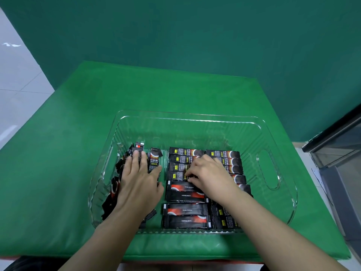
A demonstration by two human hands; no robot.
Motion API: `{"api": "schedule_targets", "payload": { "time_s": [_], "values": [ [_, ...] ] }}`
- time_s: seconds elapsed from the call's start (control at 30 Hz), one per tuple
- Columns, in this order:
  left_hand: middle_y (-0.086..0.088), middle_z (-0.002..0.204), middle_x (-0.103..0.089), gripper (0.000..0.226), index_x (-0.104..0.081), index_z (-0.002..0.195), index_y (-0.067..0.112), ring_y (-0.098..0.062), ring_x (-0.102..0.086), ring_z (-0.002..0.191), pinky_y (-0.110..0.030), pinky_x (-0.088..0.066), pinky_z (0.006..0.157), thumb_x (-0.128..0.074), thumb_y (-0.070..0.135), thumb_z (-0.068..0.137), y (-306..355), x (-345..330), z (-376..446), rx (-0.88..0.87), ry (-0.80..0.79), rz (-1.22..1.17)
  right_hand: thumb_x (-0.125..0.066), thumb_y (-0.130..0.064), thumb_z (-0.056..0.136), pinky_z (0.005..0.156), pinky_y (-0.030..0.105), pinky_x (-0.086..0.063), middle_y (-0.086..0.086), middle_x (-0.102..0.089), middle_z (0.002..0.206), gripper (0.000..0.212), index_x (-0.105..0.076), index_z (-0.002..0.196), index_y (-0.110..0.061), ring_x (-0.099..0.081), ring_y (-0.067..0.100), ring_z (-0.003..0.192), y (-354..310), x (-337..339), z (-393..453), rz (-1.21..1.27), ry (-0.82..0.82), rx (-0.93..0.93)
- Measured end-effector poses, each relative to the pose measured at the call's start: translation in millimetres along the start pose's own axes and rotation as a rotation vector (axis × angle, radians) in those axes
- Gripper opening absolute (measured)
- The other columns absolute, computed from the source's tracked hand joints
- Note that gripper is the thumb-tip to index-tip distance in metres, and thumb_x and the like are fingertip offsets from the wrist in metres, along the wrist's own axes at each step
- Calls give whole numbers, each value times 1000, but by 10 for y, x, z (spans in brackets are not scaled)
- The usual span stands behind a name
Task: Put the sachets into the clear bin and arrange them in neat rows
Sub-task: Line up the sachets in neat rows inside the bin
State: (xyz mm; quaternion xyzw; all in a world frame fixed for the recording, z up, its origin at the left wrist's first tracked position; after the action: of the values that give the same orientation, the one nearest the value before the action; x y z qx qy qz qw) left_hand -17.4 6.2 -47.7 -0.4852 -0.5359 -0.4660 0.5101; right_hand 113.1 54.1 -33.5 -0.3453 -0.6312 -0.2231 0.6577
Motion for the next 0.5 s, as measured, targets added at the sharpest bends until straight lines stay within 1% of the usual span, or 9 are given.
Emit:
{"api": "schedule_targets", "payload": {
  "time_s": [0.07, 0.17, 0.27, 0.37, 0.43, 0.5],
  "values": [
    [-25, 155, -8, 53, -36, 145, 30, -38, 0, 146, -45, 5, 116, -37, 47, 95, 0, 7, -1, -4, 8, -8, -57, -32, 92, 92, 35, -33, -5, -57, 116, 29, -63, 119, -24, -42, 18, 114, 6, 4, 1, 16, 19, -3],
    [-26, 155, -8, 53, -37, 145, 30, -38, 0, 146, -46, 4, 117, -37, 46, 95, 2, 19, 2, -5, 13, -11, -57, -32, 92, 94, 35, -33, -6, -56, 120, 32, -59, 124, -25, -41, 17, 116, 14, -20, 16, 9, 1, -11],
    [-27, 155, -9, 52, -40, 143, 30, -39, -1, 146, -45, 5, 116, -38, 45, 94, 0, 20, 0, -8, 16, -19, -57, -32, 92, 92, 35, -33, -6, -58, 118, 30, -61, 121, -25, -42, 17, 115, 4, -28, 20, 9, -13, -4],
    [-27, 154, -13, 51, -44, 141, 29, -39, -4, 146, -45, 3, 116, -41, 44, 93, -1, 37, -5, -9, 32, -26, -57, -33, 92, 93, 34, -33, -6, -59, 118, 29, -61, 120, -25, -42, 17, 114, -25, 51, 78, 34, 28, -5],
    [-26, 155, -12, 51, -43, 141, 30, -38, -3, 146, -45, 2, 117, -40, 44, 92, 4, 45, -3, -5, 32, -24, -56, -32, 93, 91, 34, -34, -6, -59, 119, 30, -61, 121, -24, -43, 17, 114, -97, 124, 208, 55, 60, 4],
    [-26, 155, -7, 52, -39, 144, 30, -38, 0, 146, -46, 4, 118, -37, 45, 93, 4, 40, -3, 1, 22, -20, -57, -30, 92, 92, 34, -35, -4, -59, 121, 31, -59, 123, -23, -45, 18, 114, -220, 138, 397, 74, 52, 28]
  ]
}}
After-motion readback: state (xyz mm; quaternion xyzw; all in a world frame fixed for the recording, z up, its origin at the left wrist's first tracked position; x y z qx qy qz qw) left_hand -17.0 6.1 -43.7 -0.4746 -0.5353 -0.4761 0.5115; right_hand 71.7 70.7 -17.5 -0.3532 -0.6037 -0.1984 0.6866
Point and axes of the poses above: each hand's wrist, its own z-axis towards the middle knuckle, its own x-axis out of the back of the hand, y = z × x, the point moved 9 cm from there along z, towards the middle knuckle
